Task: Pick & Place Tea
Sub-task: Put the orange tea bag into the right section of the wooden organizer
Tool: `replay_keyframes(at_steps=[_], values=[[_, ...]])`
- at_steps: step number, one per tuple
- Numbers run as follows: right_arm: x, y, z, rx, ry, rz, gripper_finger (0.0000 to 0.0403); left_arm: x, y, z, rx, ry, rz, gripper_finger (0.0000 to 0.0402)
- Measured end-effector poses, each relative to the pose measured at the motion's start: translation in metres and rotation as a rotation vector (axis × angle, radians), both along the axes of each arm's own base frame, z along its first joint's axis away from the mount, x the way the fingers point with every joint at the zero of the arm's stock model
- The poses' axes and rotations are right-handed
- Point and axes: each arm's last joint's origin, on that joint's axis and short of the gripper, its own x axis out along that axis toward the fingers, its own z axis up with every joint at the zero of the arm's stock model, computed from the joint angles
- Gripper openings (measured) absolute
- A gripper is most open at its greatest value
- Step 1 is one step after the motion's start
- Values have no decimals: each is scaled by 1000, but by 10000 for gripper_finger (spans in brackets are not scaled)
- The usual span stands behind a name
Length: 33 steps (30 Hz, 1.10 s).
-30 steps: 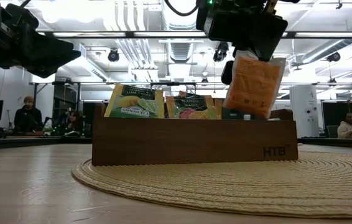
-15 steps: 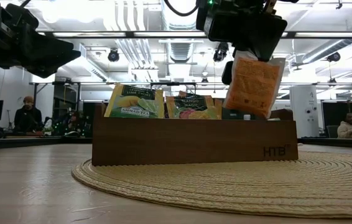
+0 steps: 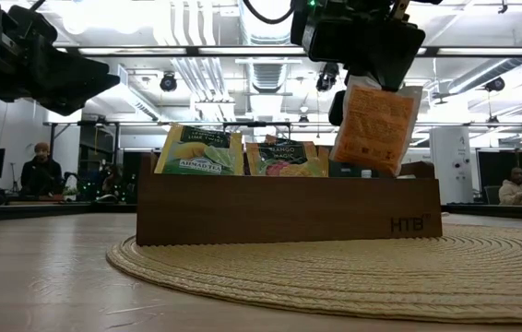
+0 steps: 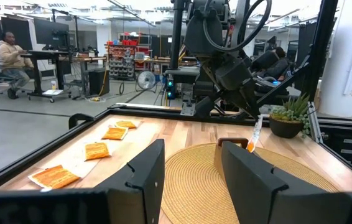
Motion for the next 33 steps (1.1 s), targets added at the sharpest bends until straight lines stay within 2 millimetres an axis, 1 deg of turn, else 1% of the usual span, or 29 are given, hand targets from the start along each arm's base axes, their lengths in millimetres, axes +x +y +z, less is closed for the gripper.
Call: replay_keyframes(at_steps=[17, 20, 28, 33], values=[[0, 0, 0, 2, 4, -3, 12, 0, 0, 0, 0, 0, 0, 153], [0, 0, 0, 3, 7, -6, 29, 0, 0, 0, 0, 0, 0, 153], [0, 0, 0, 7, 18, -18, 96, 0, 0, 0, 0, 0, 0, 153], [0, 0, 0, 7, 17, -18, 121, 0, 0, 0, 0, 0, 0, 153]])
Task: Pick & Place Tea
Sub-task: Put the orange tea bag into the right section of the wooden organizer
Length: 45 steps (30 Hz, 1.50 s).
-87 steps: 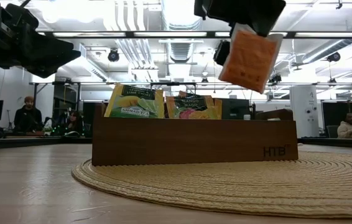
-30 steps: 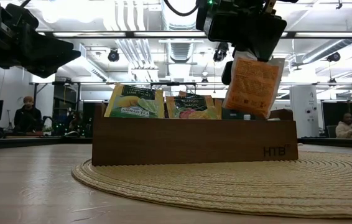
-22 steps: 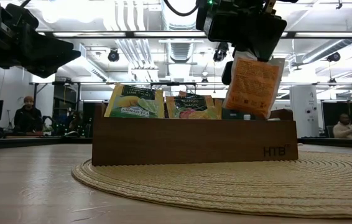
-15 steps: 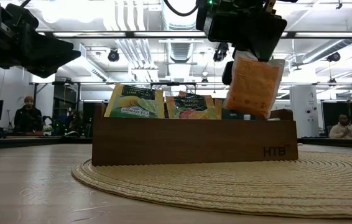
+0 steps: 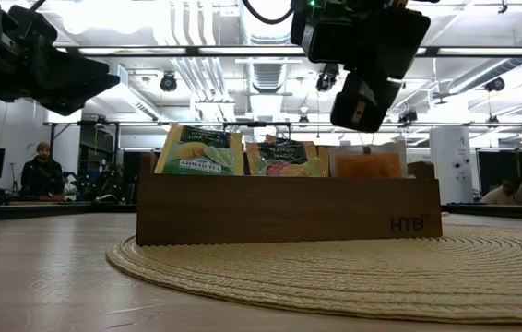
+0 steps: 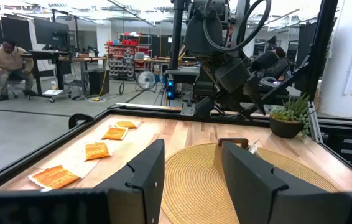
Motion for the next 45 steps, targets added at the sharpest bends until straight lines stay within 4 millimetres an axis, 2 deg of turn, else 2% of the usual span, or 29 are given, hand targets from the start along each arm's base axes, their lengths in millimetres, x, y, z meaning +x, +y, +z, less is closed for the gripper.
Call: replay_keyframes(at_steps=[9, 21, 29, 33, 36, 45], values=[[0, 0, 0, 1, -3, -2, 137, 0, 0, 0, 0, 0, 0, 153], [8, 6, 3, 17, -38, -40, 117, 0, 0, 0, 0, 0, 0, 153], [14, 39, 7, 22, -147, 49, 90, 0, 0, 0, 0, 0, 0, 153], [13, 53, 4, -122, -181, 68, 67, 0, 0, 0, 0, 0, 0, 153], [13, 57, 3, -223, -188, 47, 52, 0, 0, 0, 0, 0, 0, 153], [7, 58, -9, -227, -152, 60, 11, 0, 0, 0, 0, 1, 0, 153]])
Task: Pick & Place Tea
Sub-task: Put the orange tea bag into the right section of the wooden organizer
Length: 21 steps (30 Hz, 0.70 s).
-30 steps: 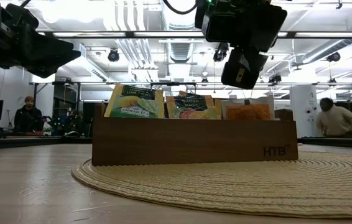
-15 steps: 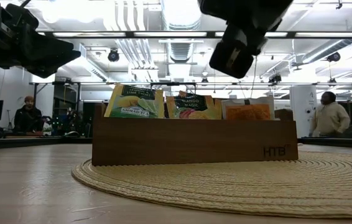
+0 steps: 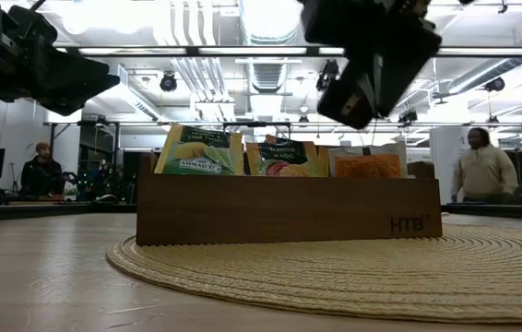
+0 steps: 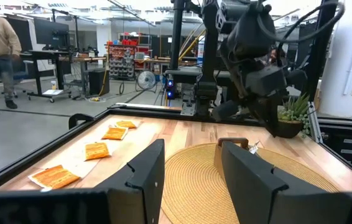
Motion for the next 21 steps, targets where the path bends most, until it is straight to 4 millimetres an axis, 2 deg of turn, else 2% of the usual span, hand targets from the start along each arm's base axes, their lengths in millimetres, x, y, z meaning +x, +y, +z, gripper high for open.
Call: replay_keyframes(at_steps=[8, 14, 21], values=[[-8, -1, -16, -13, 45, -3, 8, 0, 0, 0, 0, 0, 0, 153], [-10, -14, -25, -281, 76, -199, 8, 0, 0, 0, 0, 0, 0, 153], [-13, -29, -17, -360, 162, -279, 8, 0, 0, 0, 0, 0, 0, 153]])
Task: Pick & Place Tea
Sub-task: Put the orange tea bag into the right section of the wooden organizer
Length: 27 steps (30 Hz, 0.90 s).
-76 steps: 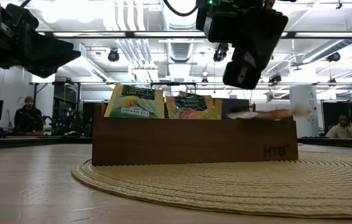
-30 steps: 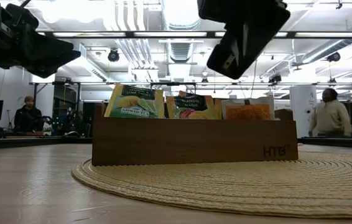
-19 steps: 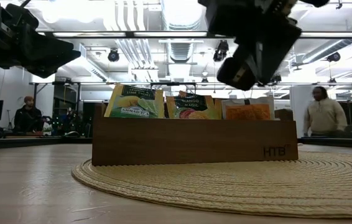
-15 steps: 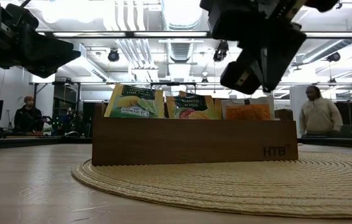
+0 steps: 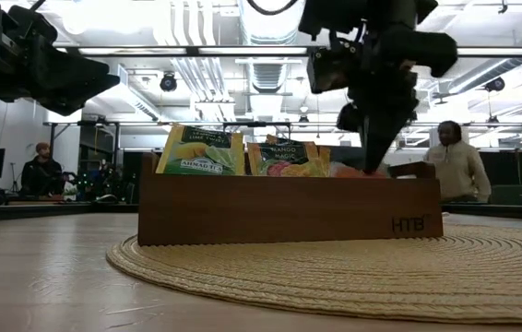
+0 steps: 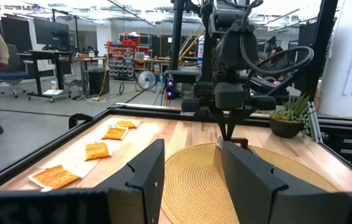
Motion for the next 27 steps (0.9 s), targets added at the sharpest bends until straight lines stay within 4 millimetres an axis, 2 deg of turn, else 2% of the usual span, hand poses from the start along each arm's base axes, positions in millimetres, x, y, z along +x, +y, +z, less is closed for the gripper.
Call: replay_keyframes(at_steps=[5, 10, 18, 22, 27], values=[[8, -1, 14, -7, -51, 2, 8, 0, 0, 0, 0, 0, 0, 153], [12, -3, 33, -125, -60, 1, 8, 0, 0, 0, 0, 0, 0, 153], [-3, -15, 61, -409, 110, -24, 8, 0, 0, 0, 0, 0, 0, 153], [-13, -37, 67, -407, 148, -101, 8, 0, 0, 0, 0, 0, 0, 153], [-32, -79, 71, -396, 169, -241, 8, 0, 0, 0, 0, 0, 0, 153]])
